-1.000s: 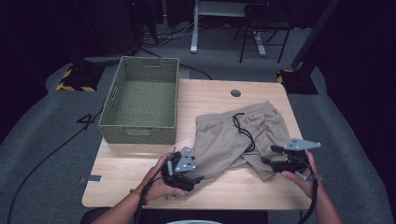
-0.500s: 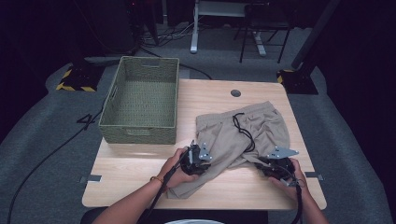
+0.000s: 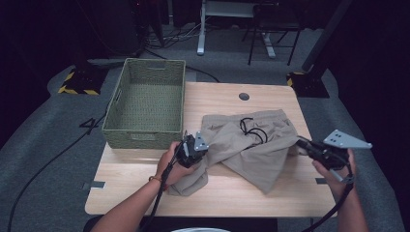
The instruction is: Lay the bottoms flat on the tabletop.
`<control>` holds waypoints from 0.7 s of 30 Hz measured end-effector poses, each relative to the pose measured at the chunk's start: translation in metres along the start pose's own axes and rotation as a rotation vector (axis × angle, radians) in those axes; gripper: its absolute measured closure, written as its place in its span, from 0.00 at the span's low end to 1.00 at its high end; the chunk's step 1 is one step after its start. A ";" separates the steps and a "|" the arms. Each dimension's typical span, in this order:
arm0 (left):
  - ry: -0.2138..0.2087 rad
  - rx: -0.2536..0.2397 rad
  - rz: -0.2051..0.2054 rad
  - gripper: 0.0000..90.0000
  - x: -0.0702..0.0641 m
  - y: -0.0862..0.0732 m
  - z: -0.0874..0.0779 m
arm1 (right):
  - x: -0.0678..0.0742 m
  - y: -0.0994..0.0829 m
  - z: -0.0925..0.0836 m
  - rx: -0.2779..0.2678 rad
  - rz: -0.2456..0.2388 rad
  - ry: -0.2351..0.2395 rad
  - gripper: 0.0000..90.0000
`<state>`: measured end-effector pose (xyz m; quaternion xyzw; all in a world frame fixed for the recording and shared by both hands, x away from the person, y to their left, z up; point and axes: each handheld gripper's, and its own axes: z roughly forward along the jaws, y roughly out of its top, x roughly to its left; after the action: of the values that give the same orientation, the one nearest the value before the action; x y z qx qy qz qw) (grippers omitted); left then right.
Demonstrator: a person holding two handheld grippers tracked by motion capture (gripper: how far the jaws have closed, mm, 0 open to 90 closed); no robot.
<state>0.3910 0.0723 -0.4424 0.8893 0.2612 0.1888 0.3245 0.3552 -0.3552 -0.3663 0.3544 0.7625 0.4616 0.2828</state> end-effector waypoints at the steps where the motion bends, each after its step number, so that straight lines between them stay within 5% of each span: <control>1: 0.006 0.009 -0.007 0.96 0.002 -0.001 0.002 | -0.008 0.002 -0.001 -0.003 0.031 -0.017 0.97; 4: 0.016 0.037 -0.041 0.94 0.005 -0.005 0.010 | -0.031 -0.003 0.011 0.074 0.065 -0.108 0.96; 7: 0.014 0.032 -0.059 0.82 0.006 -0.008 0.014 | -0.049 -0.022 0.036 0.186 0.139 -0.133 0.88; 12: -0.011 -0.016 -0.056 0.55 0.004 -0.010 0.009 | -0.051 -0.051 0.077 0.388 0.111 -0.237 0.40; 14: -0.023 -0.028 -0.019 0.48 -0.001 -0.009 0.003 | -0.048 -0.052 0.079 0.380 0.100 -0.240 0.36; 21: -0.059 -0.042 0.048 0.36 -0.013 -0.012 -0.015 | -0.032 -0.021 0.038 0.153 0.099 -0.126 0.32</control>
<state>0.3687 0.0795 -0.4426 0.8934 0.2260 0.1756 0.3462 0.3965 -0.3683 -0.3975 0.4403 0.7578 0.3924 0.2791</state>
